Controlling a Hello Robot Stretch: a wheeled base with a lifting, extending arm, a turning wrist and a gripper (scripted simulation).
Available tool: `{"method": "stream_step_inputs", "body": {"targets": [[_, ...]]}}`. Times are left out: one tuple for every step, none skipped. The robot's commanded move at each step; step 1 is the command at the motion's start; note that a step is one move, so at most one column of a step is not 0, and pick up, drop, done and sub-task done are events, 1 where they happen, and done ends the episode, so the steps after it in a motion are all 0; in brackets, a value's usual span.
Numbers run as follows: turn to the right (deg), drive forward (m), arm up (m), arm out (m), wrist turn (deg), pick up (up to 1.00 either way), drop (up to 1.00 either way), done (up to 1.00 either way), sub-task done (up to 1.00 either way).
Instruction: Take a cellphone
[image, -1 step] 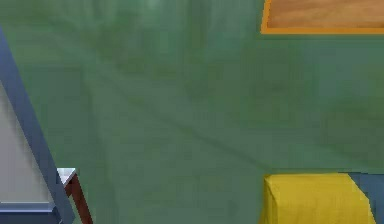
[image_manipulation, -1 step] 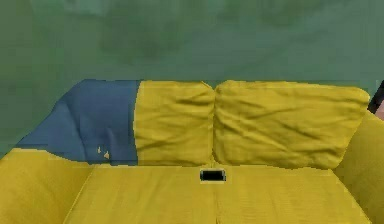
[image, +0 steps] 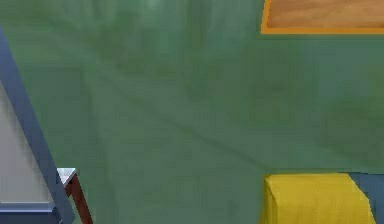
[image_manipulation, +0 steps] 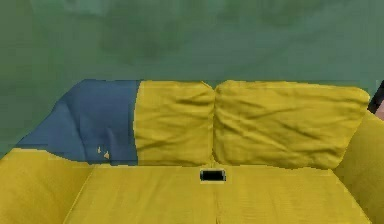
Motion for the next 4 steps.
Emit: {"method": "stream_step_inputs", "body": {"targets": [[0.0, 0.00, 0.04, 0.00, 0.0, 0.00, 0.00, 0.00, 0.00], [0.0, 0.00, 0.00, 0.46, 0.0, 0.00, 0.00, 0.00, 0.00], [0.0, 0.00, 0.00, 0.00, 45.0, 0.00, 0.00, 0.00, 0.00], [0.0, 0.00, 0.00, 0.00, 45.0, 0.00, 0.00, 0.00, 0.00]]}}
